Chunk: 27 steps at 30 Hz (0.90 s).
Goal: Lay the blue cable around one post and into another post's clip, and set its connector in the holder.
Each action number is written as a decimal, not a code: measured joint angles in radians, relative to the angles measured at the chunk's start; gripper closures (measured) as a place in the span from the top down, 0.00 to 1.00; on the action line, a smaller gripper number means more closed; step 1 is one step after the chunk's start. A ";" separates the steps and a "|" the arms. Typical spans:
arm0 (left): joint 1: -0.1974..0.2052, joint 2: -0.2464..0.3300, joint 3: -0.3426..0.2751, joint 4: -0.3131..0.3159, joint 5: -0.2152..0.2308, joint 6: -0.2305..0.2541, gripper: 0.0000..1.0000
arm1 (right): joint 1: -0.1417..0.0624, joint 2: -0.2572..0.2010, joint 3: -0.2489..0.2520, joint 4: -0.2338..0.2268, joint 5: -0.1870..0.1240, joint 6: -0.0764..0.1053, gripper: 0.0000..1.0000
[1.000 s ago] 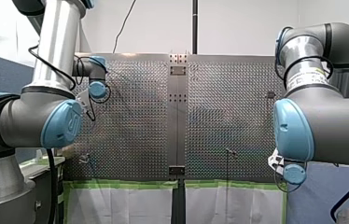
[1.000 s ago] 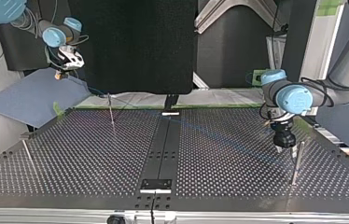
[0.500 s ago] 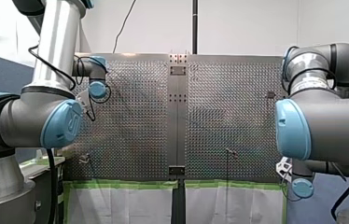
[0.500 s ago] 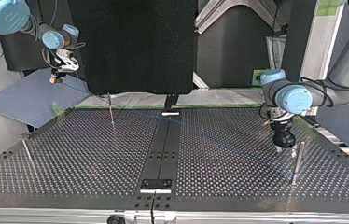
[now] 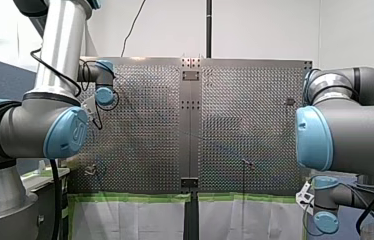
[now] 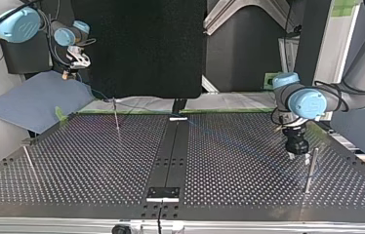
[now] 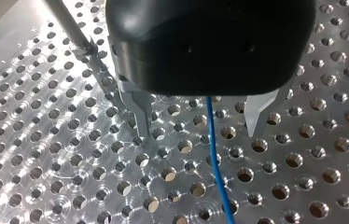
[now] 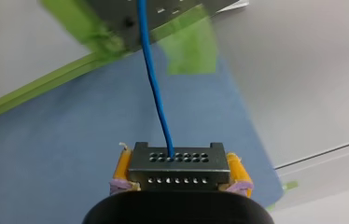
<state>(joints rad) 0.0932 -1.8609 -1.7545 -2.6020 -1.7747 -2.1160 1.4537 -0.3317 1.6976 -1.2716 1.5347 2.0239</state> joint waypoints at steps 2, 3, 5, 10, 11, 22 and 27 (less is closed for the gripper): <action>0.000 0.000 0.000 0.000 0.000 0.000 1.00 | 0.000 0.021 -0.003 0.002 -0.001 -0.001 0.00; 0.000 0.000 0.000 0.000 0.000 0.000 1.00 | 0.000 0.029 -0.004 0.002 -0.001 -0.002 0.00; 0.000 0.000 0.000 0.000 0.000 0.000 1.00 | 0.000 0.049 -0.006 0.001 -0.002 -0.009 0.00; 0.000 0.000 0.000 0.000 0.001 0.001 1.00 | 0.000 0.100 -0.006 -0.001 -0.022 -0.038 0.00; 0.000 0.000 0.000 0.000 0.001 0.000 1.00 | 0.001 0.113 -0.006 -0.002 -0.031 -0.048 0.00; 0.000 0.000 0.000 0.000 0.002 0.002 1.00 | 0.017 0.210 -0.006 -0.006 -0.129 -0.127 0.00; 0.000 0.000 0.000 0.000 0.002 0.001 1.00 | 0.049 0.187 -0.006 0.013 -0.182 -0.133 0.00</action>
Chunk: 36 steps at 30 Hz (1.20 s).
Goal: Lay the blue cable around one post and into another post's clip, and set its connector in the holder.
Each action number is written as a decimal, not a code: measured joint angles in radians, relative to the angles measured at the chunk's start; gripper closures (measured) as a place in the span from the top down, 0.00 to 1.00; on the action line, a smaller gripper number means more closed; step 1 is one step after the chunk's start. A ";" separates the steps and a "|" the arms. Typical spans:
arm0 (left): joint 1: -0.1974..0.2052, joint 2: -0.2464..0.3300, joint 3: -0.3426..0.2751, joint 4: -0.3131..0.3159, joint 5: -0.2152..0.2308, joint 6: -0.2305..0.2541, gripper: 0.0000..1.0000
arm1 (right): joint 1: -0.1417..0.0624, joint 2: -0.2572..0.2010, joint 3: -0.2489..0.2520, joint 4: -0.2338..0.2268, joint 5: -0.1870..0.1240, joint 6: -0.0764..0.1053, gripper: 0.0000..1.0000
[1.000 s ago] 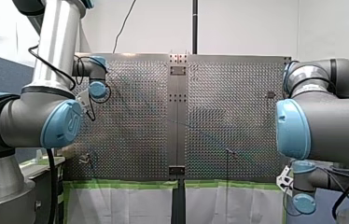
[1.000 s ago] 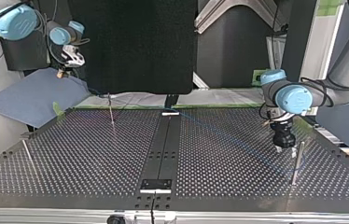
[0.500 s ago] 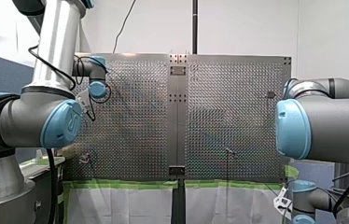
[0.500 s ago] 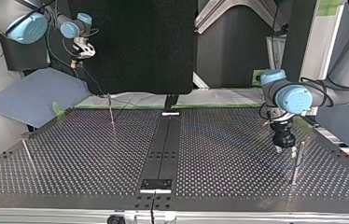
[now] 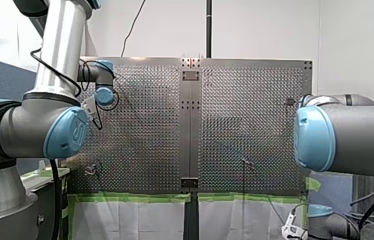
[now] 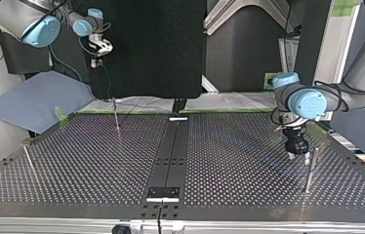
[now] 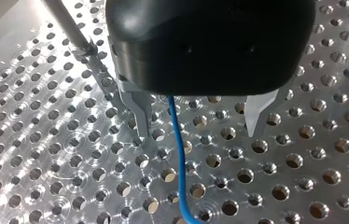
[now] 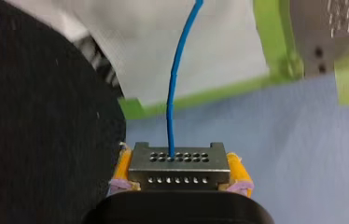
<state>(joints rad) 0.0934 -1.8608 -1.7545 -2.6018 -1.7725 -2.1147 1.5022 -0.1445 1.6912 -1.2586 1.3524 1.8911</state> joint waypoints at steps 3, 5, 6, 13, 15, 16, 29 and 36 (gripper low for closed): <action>0.000 0.000 0.000 0.000 0.000 0.000 1.00 | 0.029 -0.029 0.000 0.018 -0.032 0.003 0.00; 0.000 0.000 0.000 0.000 0.000 -0.001 1.00 | 0.047 -0.052 0.000 0.036 -0.051 0.009 0.00; 0.001 0.000 0.000 0.000 0.000 -0.001 1.00 | 0.052 -0.062 0.000 0.045 -0.057 0.011 0.00; 0.004 0.000 0.000 0.000 0.000 -0.005 1.00 | 0.060 -0.142 0.000 0.123 -0.046 0.024 0.00; 0.004 0.000 0.000 0.000 0.000 -0.005 1.00 | 0.058 -0.165 0.000 0.146 -0.043 0.036 0.00; 0.004 0.000 0.000 0.000 0.001 -0.005 1.00 | 0.057 -0.174 0.001 0.154 -0.043 0.043 0.00; 0.005 0.000 0.000 0.000 0.003 -0.011 1.00 | 0.019 -0.315 0.100 0.107 -0.024 0.129 0.00; 0.005 0.000 0.000 0.000 0.003 -0.011 1.00 | 0.002 -0.380 0.143 0.072 -0.022 0.150 0.00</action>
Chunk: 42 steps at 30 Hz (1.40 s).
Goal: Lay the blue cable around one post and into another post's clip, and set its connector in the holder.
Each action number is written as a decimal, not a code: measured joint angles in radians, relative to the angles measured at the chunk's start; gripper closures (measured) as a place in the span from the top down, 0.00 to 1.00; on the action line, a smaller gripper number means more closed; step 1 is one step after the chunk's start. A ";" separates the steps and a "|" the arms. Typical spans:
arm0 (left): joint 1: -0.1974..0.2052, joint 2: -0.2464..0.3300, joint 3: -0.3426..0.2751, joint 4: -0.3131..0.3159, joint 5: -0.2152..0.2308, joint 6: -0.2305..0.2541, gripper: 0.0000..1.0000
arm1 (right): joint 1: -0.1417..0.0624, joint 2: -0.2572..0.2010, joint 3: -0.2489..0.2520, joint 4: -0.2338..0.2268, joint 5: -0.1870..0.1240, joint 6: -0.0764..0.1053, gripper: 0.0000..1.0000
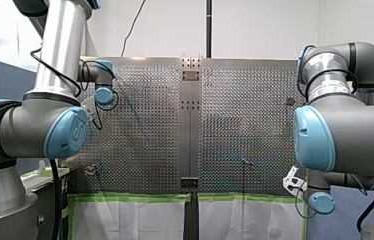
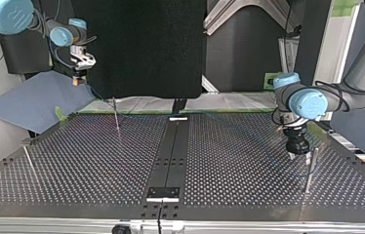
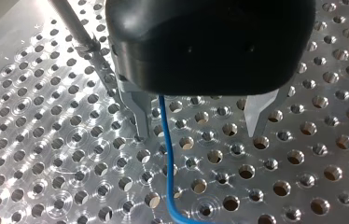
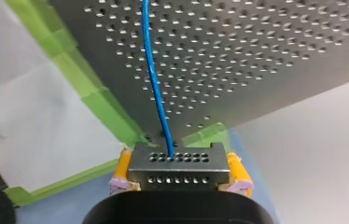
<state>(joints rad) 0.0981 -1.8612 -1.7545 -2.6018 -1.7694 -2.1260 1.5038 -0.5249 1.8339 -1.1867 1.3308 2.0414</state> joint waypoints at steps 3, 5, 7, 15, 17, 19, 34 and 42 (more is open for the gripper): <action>-0.001 0.000 0.000 0.000 0.000 0.000 1.00 | -0.006 -0.027 0.025 -0.008 0.013 0.004 0.00; -0.002 0.000 0.000 0.000 0.000 0.000 1.00 | -0.008 -0.049 0.046 -0.020 0.030 0.011 0.00; -0.004 0.000 0.000 0.000 0.000 0.000 1.00 | -0.009 -0.068 0.065 -0.036 0.046 0.024 0.00; -0.006 0.000 0.000 -0.002 0.000 0.000 1.00 | -0.003 -0.153 0.146 -0.118 0.065 0.067 0.00; -0.007 0.000 -0.001 -0.003 0.000 -0.001 1.00 | 0.004 -0.174 0.155 -0.134 0.058 0.060 0.00; -0.008 0.000 -0.001 -0.003 0.000 -0.001 1.00 | 0.014 -0.192 0.158 -0.138 0.047 0.048 0.00; -0.019 0.000 -0.001 -0.012 -0.003 0.000 1.00 | 0.056 -0.325 0.176 -0.125 0.040 -0.015 0.00; -0.022 0.000 -0.001 -0.012 -0.002 -0.004 1.00 | 0.075 -0.333 0.196 -0.113 0.026 -0.059 0.00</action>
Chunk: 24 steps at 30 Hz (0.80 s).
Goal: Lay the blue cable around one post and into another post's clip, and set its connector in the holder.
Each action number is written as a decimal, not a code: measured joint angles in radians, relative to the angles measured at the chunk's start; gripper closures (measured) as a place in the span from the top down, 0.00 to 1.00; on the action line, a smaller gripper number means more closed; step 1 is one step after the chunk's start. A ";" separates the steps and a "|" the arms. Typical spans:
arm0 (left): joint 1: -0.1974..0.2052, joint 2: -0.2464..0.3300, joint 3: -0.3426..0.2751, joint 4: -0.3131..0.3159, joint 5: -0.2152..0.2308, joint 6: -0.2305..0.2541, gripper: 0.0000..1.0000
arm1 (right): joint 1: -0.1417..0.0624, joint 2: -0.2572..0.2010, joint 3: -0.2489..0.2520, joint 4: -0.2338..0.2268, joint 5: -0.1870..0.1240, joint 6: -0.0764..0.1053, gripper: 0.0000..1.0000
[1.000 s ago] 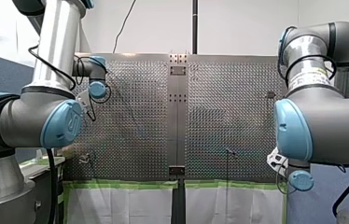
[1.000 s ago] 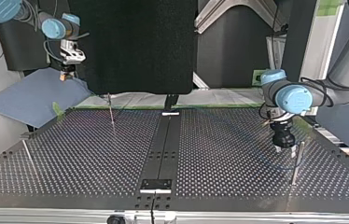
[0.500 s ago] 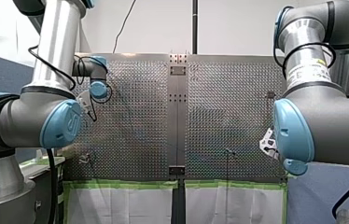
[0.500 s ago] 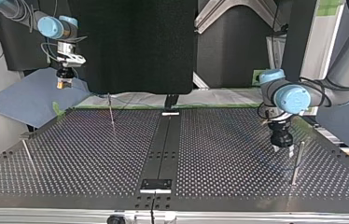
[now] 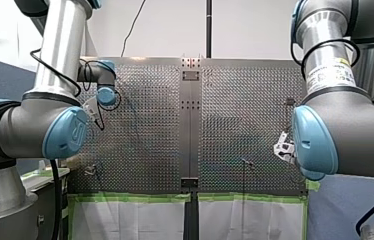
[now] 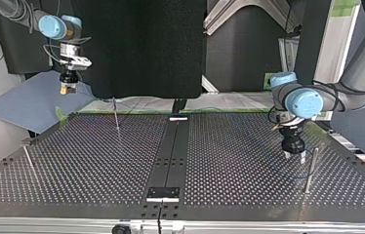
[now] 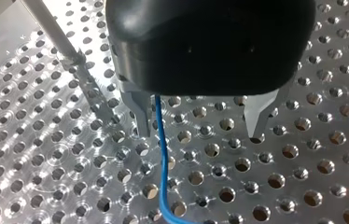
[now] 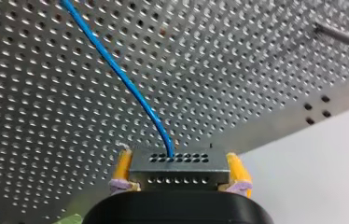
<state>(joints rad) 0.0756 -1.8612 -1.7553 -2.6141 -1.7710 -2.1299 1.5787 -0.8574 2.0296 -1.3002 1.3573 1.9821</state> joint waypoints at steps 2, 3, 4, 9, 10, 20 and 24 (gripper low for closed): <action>-0.001 0.000 0.000 0.000 0.001 0.000 1.00 | 0.008 -0.001 0.001 0.012 -0.009 -0.016 0.00; -0.002 0.000 0.000 0.000 0.001 0.000 1.00 | 0.011 -0.001 0.002 0.018 -0.012 -0.023 0.00; -0.002 0.000 0.000 0.000 0.001 -0.001 1.00 | 0.015 -0.001 0.002 0.025 -0.014 -0.030 0.00; -0.006 0.000 0.000 0.000 0.000 0.000 1.00 | 0.041 -0.001 0.005 0.057 -0.015 -0.075 0.00; -0.006 0.000 0.000 0.000 -0.001 0.001 1.00 | 0.045 -0.001 0.008 0.057 -0.013 -0.079 0.00; -0.009 0.000 0.000 0.000 -0.004 0.005 1.00 | 0.069 0.000 0.065 0.019 0.039 -0.084 0.00; -0.010 0.000 0.000 0.000 -0.005 0.006 1.00 | 0.065 0.003 0.070 0.022 0.042 -0.083 0.00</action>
<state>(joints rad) 0.0655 -1.8612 -1.7552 -2.6142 -1.7764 -2.1238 1.6441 -0.8540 2.1000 -1.2785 1.3994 1.8991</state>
